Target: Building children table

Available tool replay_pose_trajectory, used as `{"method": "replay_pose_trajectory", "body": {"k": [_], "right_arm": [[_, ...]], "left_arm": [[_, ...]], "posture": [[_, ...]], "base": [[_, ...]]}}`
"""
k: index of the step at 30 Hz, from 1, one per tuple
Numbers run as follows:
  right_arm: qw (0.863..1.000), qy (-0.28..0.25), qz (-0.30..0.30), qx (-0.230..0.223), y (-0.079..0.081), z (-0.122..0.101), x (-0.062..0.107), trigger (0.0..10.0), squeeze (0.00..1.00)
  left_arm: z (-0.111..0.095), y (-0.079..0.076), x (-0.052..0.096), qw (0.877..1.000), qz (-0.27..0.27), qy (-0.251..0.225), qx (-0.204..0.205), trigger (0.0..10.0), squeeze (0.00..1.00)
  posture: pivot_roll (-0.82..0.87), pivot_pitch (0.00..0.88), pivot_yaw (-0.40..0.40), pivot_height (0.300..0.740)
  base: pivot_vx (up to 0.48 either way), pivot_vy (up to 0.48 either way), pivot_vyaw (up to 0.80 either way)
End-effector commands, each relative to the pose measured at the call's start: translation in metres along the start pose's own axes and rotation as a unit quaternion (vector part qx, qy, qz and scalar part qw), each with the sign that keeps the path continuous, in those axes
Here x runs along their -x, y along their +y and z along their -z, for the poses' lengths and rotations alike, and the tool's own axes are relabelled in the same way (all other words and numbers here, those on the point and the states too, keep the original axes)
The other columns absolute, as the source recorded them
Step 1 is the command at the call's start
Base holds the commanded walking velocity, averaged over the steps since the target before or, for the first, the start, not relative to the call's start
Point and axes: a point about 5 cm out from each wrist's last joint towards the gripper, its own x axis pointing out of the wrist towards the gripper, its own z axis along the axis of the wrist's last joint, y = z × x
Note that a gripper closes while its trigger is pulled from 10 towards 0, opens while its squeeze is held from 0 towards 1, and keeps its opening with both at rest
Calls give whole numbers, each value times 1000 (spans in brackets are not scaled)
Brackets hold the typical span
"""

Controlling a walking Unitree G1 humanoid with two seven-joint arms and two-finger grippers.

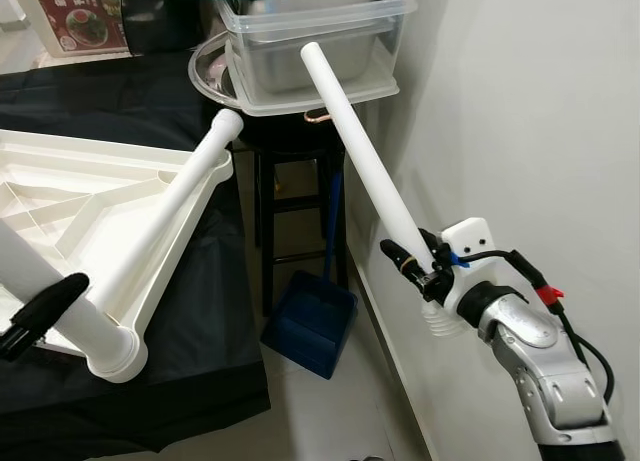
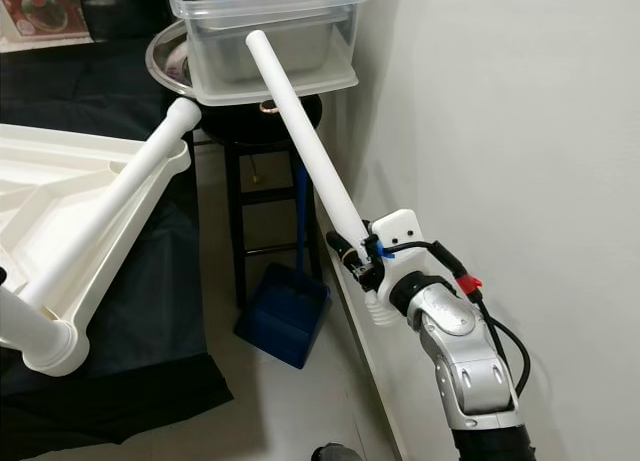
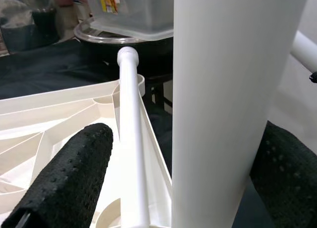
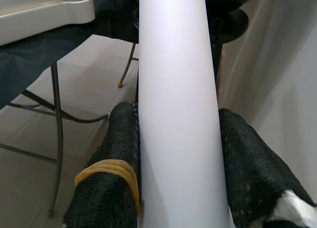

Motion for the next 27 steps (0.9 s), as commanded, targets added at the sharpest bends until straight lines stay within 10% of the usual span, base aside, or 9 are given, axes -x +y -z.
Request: {"method": "replay_pose_trajectory", "body": {"k": [1,5,6,27], "right_arm": [[1000,-4,-8,1,3,-1,0,10000,0],[1000,-4,-15,2,5,-1,0,10000,0],[1000,-4,-19,7,6,-1,-1,10000,0],[999,3,-44,24,11,1,-3,10000,0]], "left_arm": [[7,8,4,999,-33,15,-2,10000,725],[6,13,6,999,-52,12,-9,10000,349],[7,14,7,998,-59,12,-10,10000,0],[23,43,42,983,-177,44,-29,10000,0]], "posture": [[-26,147,-46,740],[-24,148,-46,740],[-22,148,-47,740],[-4,155,-60,740]], "base": [[0,0,0],[0,0,0],[0,0,0],[0,0,0]]}}
